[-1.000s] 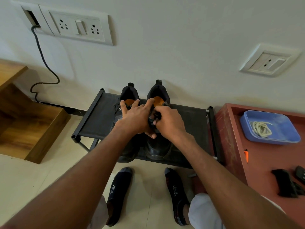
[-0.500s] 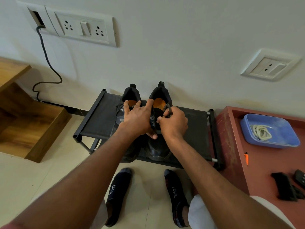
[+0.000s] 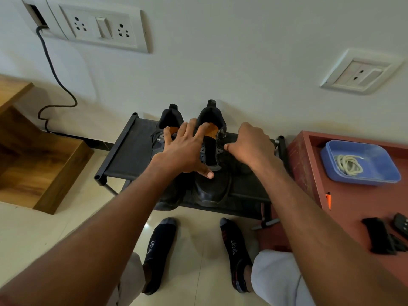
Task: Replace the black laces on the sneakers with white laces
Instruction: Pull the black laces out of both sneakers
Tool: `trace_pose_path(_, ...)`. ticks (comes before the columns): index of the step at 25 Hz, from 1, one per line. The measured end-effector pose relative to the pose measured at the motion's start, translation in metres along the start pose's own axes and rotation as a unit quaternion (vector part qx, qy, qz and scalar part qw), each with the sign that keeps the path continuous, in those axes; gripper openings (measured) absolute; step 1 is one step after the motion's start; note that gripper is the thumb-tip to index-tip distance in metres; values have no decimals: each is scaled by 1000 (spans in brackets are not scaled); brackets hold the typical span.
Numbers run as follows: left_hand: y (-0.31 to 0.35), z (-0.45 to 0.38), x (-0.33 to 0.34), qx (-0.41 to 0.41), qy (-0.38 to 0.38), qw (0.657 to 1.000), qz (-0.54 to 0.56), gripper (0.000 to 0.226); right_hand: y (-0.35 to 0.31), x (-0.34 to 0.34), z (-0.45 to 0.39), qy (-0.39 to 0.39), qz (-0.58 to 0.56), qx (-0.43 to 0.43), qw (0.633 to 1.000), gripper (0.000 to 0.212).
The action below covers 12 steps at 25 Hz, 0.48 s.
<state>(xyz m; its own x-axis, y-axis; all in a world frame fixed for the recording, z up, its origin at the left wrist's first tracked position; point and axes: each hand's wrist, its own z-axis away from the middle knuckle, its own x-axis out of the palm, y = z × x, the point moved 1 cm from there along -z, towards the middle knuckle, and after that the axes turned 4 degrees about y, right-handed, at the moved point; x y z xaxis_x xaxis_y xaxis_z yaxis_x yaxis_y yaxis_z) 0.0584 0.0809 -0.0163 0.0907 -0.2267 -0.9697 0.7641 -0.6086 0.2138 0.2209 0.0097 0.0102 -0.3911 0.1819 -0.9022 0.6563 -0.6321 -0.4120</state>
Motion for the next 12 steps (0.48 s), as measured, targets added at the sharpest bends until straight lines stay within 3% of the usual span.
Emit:
trace_pose_path(2,3,-1,4,-6,-3,1000,-3,146,3,0,0,4,2,-69,998,45)
trace_pose_path(4,7,-1,9,-17,-16,1000,-4,150,3,6,4,-81,18,-87,993,28)
trace_pose_path(6,9,-1,14,-22,-25,999,-9,152,2,15,5,-139,21,-74,987,30)
trace_pose_path(12,9,-2,17,-42,-10,999,-11,155,0,9,9,-133,98,-93,982,17)
